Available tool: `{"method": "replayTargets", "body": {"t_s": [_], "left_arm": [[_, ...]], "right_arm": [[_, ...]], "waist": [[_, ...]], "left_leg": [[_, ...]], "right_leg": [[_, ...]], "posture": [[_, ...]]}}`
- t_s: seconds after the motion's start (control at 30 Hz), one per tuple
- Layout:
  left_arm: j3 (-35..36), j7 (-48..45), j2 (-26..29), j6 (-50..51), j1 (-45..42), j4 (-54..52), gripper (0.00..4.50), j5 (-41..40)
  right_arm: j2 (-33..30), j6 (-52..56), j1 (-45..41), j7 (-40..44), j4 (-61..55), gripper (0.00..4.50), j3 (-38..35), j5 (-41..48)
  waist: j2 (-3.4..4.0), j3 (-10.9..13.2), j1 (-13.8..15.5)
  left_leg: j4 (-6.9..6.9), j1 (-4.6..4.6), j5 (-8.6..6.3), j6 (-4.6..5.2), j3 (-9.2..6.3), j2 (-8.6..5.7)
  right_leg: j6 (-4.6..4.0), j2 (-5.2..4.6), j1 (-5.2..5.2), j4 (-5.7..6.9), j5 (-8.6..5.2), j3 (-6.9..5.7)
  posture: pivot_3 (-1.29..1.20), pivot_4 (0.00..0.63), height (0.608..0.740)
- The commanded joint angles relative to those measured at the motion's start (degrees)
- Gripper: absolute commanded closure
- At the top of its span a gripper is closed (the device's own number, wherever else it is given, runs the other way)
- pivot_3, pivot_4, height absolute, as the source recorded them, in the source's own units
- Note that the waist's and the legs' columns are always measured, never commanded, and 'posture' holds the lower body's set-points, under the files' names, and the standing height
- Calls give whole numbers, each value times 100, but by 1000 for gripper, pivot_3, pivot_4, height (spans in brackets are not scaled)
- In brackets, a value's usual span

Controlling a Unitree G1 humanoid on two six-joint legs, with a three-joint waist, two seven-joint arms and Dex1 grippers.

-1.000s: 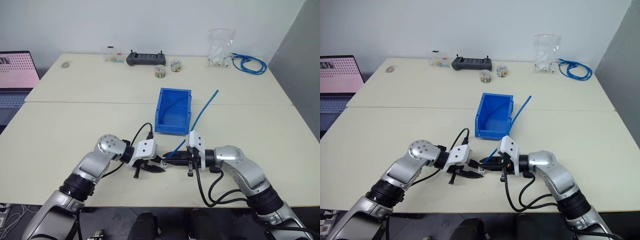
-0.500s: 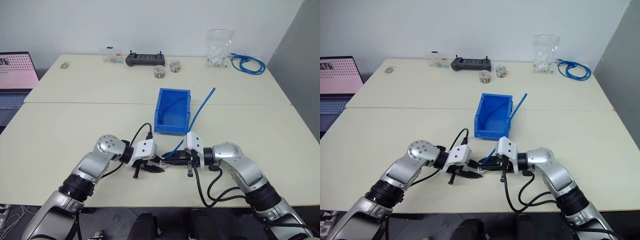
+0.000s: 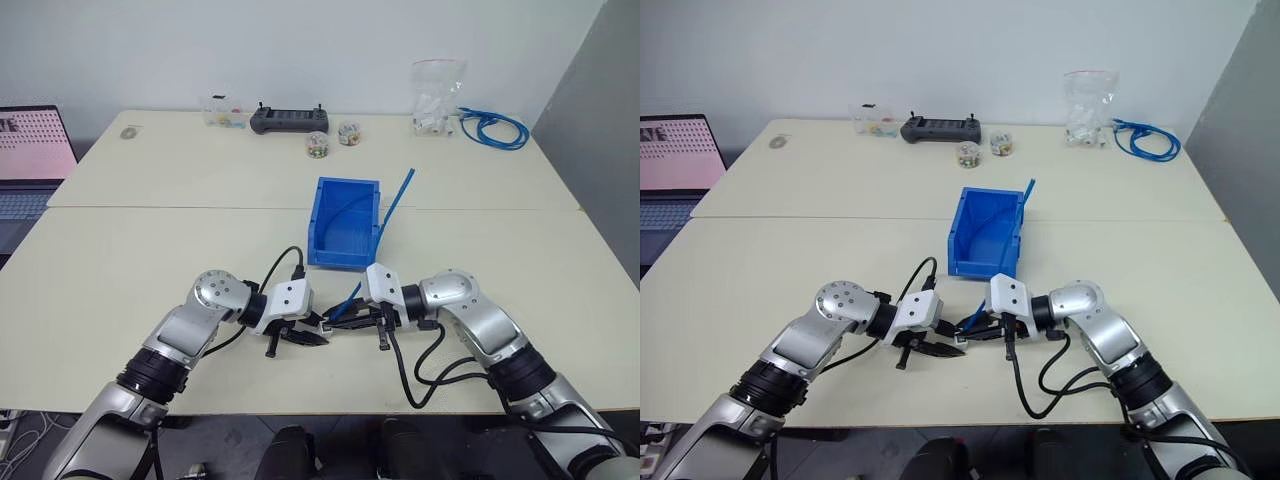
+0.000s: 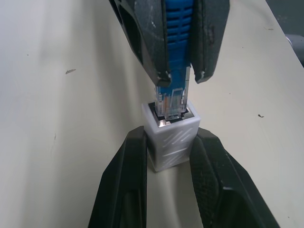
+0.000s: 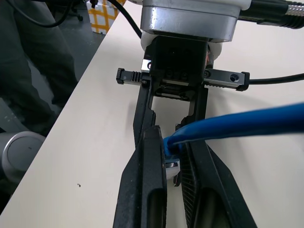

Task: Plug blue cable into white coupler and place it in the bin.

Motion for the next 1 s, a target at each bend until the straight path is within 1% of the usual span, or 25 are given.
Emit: {"method": "replayTargets", "body": {"t_s": [0.03,0.2,0.37,0.57,0.77,0.83,0.87,0.9,1.0], "left_arm": [[-60,18,14,-15,83,24,3577,166],[-52,21,5,-60,57,60,3583,195],[-24,43,4,-75,65,66,3583,199],[-5,74,-24,-13,75,23,3583,184],[18,99,-38,48,94,-14,3583,165],[21,111,-41,71,107,-40,3583,165],[26,117,-36,76,120,-59,3583,165],[35,130,-30,72,136,-76,3583,168],[187,450,-67,71,209,-96,3583,214]], "right_arm": [[34,-7,-24,266,235,4391,301,-222],[6,80,-130,515,406,4392,386,-295],[112,167,-138,509,415,4392,392,-306],[110,262,-134,642,524,4392,708,-563],[61,285,-97,815,874,4392,1027,-851],[84,267,-82,804,918,4392,985,-847],[103,282,-78,781,900,4392,929,-804],[112,296,-83,760,857,4392,869,-757],[156,508,-151,529,411,4392,340,-352]], "waist": [[0,0,-2],[2,-1,-3],[4,-5,-3],[13,-15,-4],[21,-46,-6],[20,-49,-6],[21,-50,-7],[23,-53,-7],[32,-62,-8]], "left_leg": [[0,0,0,0,0,0],[-1,2,0,0,0,0],[-1,2,0,0,0,0],[-2,6,0,0,1,0],[-6,17,0,0,4,0],[-11,35,-1,0,6,0],[-14,48,-1,1,7,0],[-15,55,-1,1,7,0],[-15,61,-2,1,6,1]], "right_leg": [[0,0,0,0,0,0],[0,0,1,0,0,0],[-1,0,2,0,0,1],[0,0,4,0,0,2],[0,0,12,0,-1,3],[-2,0,28,-2,-5,5],[19,0,40,-3,-20,6],[19,0,47,-4,-20,6],[20,0,53,-4,-23,6]], "posture": [[0,150,740],[0,150,740],[0,150,740],[0,150,740],[0,150,740],[0,150,740],[0,150,740],[0,150,740],[0,150,740]]}}
